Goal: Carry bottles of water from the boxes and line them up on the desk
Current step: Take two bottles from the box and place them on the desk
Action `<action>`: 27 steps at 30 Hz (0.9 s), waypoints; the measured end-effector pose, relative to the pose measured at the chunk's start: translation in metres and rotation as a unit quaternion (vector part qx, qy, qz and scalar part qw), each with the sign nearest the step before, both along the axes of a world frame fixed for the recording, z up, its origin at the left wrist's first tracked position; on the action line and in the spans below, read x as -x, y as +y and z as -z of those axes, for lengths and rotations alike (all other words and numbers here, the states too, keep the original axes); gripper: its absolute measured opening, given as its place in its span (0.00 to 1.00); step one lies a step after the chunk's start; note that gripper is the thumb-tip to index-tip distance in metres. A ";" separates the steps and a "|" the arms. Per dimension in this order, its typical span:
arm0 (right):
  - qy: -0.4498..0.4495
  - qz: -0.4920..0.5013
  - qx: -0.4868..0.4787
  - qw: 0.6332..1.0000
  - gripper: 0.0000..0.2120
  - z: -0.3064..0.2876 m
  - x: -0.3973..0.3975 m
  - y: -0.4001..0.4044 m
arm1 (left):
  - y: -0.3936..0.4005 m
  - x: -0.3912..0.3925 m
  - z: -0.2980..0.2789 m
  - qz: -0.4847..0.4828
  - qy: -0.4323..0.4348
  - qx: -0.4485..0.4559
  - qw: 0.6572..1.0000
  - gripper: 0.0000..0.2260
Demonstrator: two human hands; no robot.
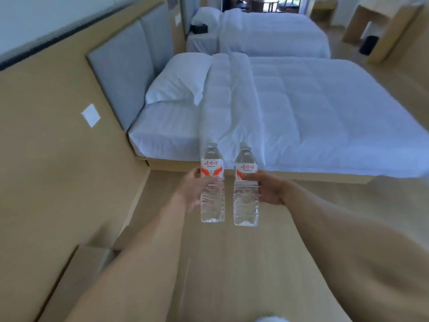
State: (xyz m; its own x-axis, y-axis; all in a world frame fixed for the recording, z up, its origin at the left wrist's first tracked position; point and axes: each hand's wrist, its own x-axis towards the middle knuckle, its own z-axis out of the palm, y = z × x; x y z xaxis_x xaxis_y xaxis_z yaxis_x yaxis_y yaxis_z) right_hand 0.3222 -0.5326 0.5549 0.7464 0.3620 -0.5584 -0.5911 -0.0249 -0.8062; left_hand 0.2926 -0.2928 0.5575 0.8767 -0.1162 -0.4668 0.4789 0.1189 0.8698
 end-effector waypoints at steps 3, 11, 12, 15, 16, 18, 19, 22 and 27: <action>0.003 0.063 0.012 0.998 0.21 -0.002 0.011 -0.084 | -0.079 -0.024 0.002 0.052 -0.005 0.005 0.999 0.25; 0.002 0.224 0.046 0.973 0.26 -0.009 0.051 -0.291 | -0.306 -0.054 0.006 0.216 -0.006 0.023 0.976 0.26; 0.001 0.243 0.049 0.969 0.27 -0.010 0.058 -0.313 | -0.332 -0.055 0.007 0.236 -0.004 0.025 0.971 0.27; -0.001 0.298 0.055 0.953 0.27 -0.014 0.081 -0.371 | -0.404 -0.057 0.007 0.290 -0.011 0.023 0.957 0.25; 0.001 0.317 0.057 0.947 0.25 -0.014 0.088 -0.388 | -0.426 -0.057 0.006 0.312 -0.011 0.025 0.950 0.24; 0.007 0.352 0.058 0.934 0.24 -0.014 0.104 -0.419 | -0.466 -0.056 0.005 0.349 -0.007 0.029 0.937 0.22; 0.010 0.368 0.055 0.928 0.25 -0.014 0.111 -0.433 | -0.484 -0.055 0.005 0.362 -0.006 0.028 0.932 0.22; 0.015 0.415 0.050 0.909 0.29 -0.015 0.131 -0.466 | -0.532 -0.053 0.003 0.408 -0.005 0.020 0.913 0.23; 0.024 0.487 0.037 0.872 0.27 -0.009 0.150 -0.515 | -0.603 -0.056 0.006 0.457 -0.013 -0.002 0.889 0.27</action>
